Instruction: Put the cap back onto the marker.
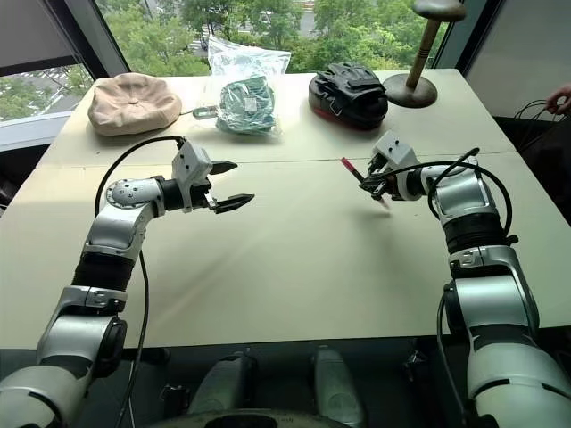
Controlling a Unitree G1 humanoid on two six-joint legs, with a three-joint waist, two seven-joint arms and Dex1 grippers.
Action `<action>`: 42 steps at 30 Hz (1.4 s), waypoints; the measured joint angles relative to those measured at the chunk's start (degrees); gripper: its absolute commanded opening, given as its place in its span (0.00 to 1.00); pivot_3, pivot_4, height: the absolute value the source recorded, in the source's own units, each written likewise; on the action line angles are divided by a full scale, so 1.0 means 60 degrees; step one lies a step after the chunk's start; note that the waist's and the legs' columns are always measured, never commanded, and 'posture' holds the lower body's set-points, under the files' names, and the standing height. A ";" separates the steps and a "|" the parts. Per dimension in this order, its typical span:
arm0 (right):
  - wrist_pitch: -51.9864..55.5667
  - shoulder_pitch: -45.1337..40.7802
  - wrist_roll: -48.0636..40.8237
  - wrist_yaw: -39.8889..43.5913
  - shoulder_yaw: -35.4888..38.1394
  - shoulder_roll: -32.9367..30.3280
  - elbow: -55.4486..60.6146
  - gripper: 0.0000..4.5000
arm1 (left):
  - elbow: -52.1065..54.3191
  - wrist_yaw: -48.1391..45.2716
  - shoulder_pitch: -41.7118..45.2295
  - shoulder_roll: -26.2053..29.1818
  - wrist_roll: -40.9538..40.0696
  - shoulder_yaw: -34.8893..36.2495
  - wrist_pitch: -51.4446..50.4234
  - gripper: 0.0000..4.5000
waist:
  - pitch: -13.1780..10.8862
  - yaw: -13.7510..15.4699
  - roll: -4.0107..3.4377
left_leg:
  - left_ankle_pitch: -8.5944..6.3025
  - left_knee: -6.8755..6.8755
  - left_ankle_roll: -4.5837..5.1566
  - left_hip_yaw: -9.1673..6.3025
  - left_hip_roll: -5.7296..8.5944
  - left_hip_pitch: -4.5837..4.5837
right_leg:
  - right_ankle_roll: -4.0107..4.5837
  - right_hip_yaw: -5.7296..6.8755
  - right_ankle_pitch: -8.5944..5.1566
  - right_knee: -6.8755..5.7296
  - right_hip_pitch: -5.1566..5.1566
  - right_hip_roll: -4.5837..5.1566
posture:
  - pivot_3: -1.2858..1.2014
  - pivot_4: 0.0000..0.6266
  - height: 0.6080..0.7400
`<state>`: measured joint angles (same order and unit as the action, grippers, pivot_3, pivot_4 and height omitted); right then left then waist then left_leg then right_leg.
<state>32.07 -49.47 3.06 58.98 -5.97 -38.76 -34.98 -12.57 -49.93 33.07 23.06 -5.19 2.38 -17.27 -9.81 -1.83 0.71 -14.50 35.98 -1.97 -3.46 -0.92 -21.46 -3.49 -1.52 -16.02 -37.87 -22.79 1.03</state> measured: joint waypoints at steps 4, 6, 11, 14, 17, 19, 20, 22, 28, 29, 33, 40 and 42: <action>0.1668 0.0391 -0.0313 -0.0275 0.0196 -0.0046 0.0992 0.00 | 0.1540 0.1733 -0.0764 -0.0810 -0.0289 0.0322 -0.1380 0.99 | 0.0001 0.0097 0.0002 | 0.0000 0.0010 -0.0001 0.0004 0.0011 0.0013 | 0.0000 0.0001 0.0001 0.0012 0.0024 -0.0005 | 0.52 0.24 1.00; 0.2153 0.0543 -0.0449 -0.0482 0.0316 -0.0041 0.1205 0.00 | 0.2102 0.2415 -0.1079 -0.1118 -0.0354 0.0392 -0.1854 0.99 | 0.0001 0.0136 0.0002 | 0.0000 0.0009 -0.0001 0.0002 0.0011 0.0023 | 0.0000 0.0002 0.0001 0.0014 0.0037 -0.0007 | 0.52 0.24 1.00; 0.2524 0.0536 -0.0648 -0.1136 0.0475 0.0010 0.0967 0.00 | 0.2800 0.2938 -0.1771 -0.1240 -0.0664 0.0346 -0.2741 0.99 | 0.0002 0.0158 0.0002 | 0.0000 0.0007 -0.0001 0.0002 0.0013 0.0021 | 0.0001 0.0005 0.0001 0.0030 0.0042 -0.0009 | 0.52 0.24 1.00; 0.2503 0.0533 -0.0684 -0.1284 0.0484 0.0017 0.0720 0.00 | 0.2985 0.2920 -0.1937 -0.1229 -0.0896 0.0174 -0.3041 0.99 | 0.0002 0.0214 0.0003 | 0.0000 0.0008 -0.0002 -0.0002 0.0016 0.0016 | 0.0001 0.0012 0.0001 0.0057 0.0058 -0.0005 | 0.52 0.24 1.00; 0.2510 0.0557 -0.0699 -0.1368 0.0458 0.0015 0.0428 0.42 | 0.3044 0.2906 -0.1937 -0.0976 -0.1024 0.0161 -0.3074 1.00 | 0.0002 0.0188 0.0002 | 0.0000 0.0003 -0.0002 0.0005 0.0019 0.0011 | 0.0000 0.0012 0.0002 0.0084 0.0060 -0.0003 | 0.52 0.24 1.00; 0.2467 0.0571 -0.0743 -0.1341 0.0465 0.0005 0.0352 0.63 | 0.3048 0.2899 -0.1946 -0.0839 -0.1098 0.0162 -0.3066 1.00 | 0.0004 0.0175 -0.0001 | 0.0000 -0.0001 -0.0002 0.0011 0.0019 0.0014 | 0.0000 0.0011 0.0002 0.0088 0.0061 -0.0002 | 0.52 0.24 1.00; 0.2448 0.0569 -0.0743 -0.1342 0.0465 -0.0011 0.0342 0.77 | 0.3050 0.2895 -0.1947 -0.0826 -0.1120 0.0154 -0.3064 1.00 | 0.0004 0.0172 -0.0001 | 0.0000 -0.0001 -0.0002 0.0010 0.0018 0.0014 | 0.0000 0.0011 0.0002 0.0090 0.0061 -0.0003 | 0.52 0.24 1.00; 0.2374 0.0570 -0.0738 -0.1384 0.0464 -0.0018 0.0328 0.98 | 0.3050 0.2881 -0.1953 -0.0805 -0.1157 0.0107 -0.3064 1.00 | 0.0004 0.0169 -0.0001 | 0.0000 -0.0001 -0.0002 0.0009 0.0018 0.0013 | 0.0000 0.0011 0.0002 0.0091 0.0061 -0.0003 | 0.52 0.24 1.00; 0.1799 0.0495 -0.0755 -0.1853 0.0618 -0.0046 -0.0045 0.99 | 0.3049 0.2561 -0.2005 -0.0324 -0.1588 0.0132 -0.3066 1.00 | 0.0002 0.0166 -0.0002 | 0.0000 -0.0005 -0.0002 0.0014 0.0019 0.0010 | 0.0000 0.0009 0.0002 0.0091 0.0052 -0.0004 | 0.52 0.24 1.00; 0.1645 0.0487 -0.0835 -0.1829 0.0731 -0.0063 -0.0040 0.99 | 0.3045 0.2436 -0.2005 -0.0156 -0.1692 0.0168 -0.3066 1.00 | 0.0002 0.0164 -0.0003 | 0.0000 -0.0008 -0.0002 0.0014 0.0019 0.0007 | 0.0000 0.0009 0.0001 0.0091 0.0047 -0.0005 | 0.52 0.24 1.00; 0.1189 0.0653 -0.1613 -0.1109 0.1229 -0.0316 0.1063 0.99 | 0.3005 0.1518 -0.2002 0.0859 -0.2202 0.0471 -0.3044 1.00 | -0.0001 0.0107 -0.0007 | 0.0000 -0.0035 -0.0002 0.0017 0.0011 0.0005 | 0.0001 0.0008 0.0001 0.0093 0.0029 -0.0018 | 0.52 0.24 1.00; 0.1107 0.2683 -0.3096 -0.0747 0.2012 -0.0021 0.4974 0.99 | 0.2932 0.0563 -0.2477 0.1846 -0.3189 0.1832 -0.2550 1.00 | -0.0001 0.0156 -0.0006 | -0.0001 -0.0075 -0.0002 0.0002 -0.0005 0.0005 | 0.0004 0.0009 -0.0001 0.0120 0.0031 -0.0013 | 0.52 0.24 1.00; 0.1258 0.3361 -0.3359 -0.1000 0.2030 0.0277 0.5628 0.99 | 0.3005 0.0465 -0.2919 0.1928 -0.3354 0.2050 -0.2487 1.00 | -0.0001 0.0163 -0.0007 | -0.0001 -0.0074 -0.0002 0.0007 -0.0007 0.0005 | 0.0003 0.0004 -0.0001 0.0120 0.0030 0.0013 | 0.52 0.24 1.00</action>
<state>39.62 -29.31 -17.09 52.98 6.21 -37.10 -1.21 5.46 -47.14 15.56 34.63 -25.31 14.68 -32.19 -9.82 -0.85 0.67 -14.51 35.53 -1.99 -3.42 -0.97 -21.44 -3.47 -1.50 -16.03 -37.15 -22.61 1.10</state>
